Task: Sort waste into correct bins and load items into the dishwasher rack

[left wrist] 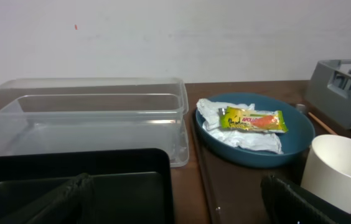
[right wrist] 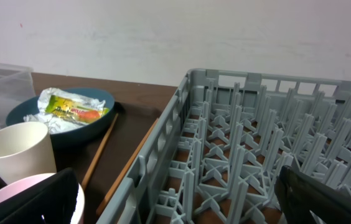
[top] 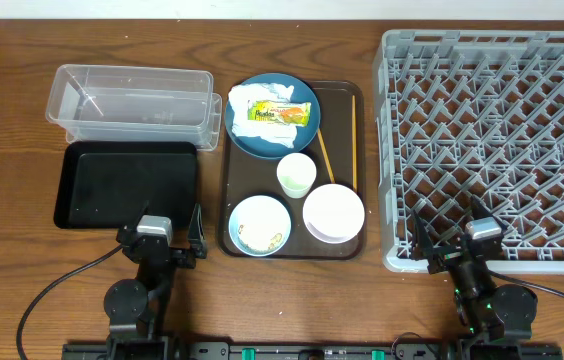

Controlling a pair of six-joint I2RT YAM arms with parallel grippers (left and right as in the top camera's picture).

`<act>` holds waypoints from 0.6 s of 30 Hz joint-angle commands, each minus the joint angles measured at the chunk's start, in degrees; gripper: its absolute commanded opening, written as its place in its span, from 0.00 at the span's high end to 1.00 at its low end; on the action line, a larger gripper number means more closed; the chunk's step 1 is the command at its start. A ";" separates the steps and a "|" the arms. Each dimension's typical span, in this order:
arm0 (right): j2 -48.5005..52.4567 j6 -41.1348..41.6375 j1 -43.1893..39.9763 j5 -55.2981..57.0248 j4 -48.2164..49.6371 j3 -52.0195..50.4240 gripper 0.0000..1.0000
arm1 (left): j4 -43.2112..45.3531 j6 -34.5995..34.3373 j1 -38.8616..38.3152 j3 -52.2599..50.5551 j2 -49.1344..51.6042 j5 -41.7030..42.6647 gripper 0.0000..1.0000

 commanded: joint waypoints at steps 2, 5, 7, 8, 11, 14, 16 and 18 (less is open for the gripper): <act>-0.04 -0.24 0.63 -0.22 -0.20 -0.07 0.01 | 0.39 -4.37 -0.17 -0.87 -0.57 8.70 0.12; -0.04 -0.24 0.63 -0.22 -0.20 -0.07 0.01 | 1.38 -9.31 -0.17 -0.87 -0.57 27.56 0.12; -0.04 -0.24 0.63 -0.22 -0.20 -0.07 0.01 | 3.15 -9.31 -0.17 -0.85 -0.57 33.20 0.12; -0.04 -0.24 0.63 -0.22 -0.20 -0.07 0.01 | 4.70 -9.31 -0.17 -0.87 -0.57 35.21 0.12; -0.04 -0.24 0.63 -0.22 -0.20 -0.07 0.01 | 13.94 -11.82 -0.17 -0.83 -0.57 38.99 0.12; -0.04 -0.24 0.63 -0.22 -0.20 -0.07 0.01 | 22.86 -15.39 -0.11 0.13 -0.57 38.45 0.12; -0.04 -0.24 0.63 -0.22 -0.20 -0.07 0.01 | 23.06 -15.56 -0.11 1.57 -0.55 36.06 0.12; -0.04 -0.24 0.63 -0.22 -0.20 -0.07 0.01 | 22.53 -15.54 -0.11 2.84 0.00 34.14 0.12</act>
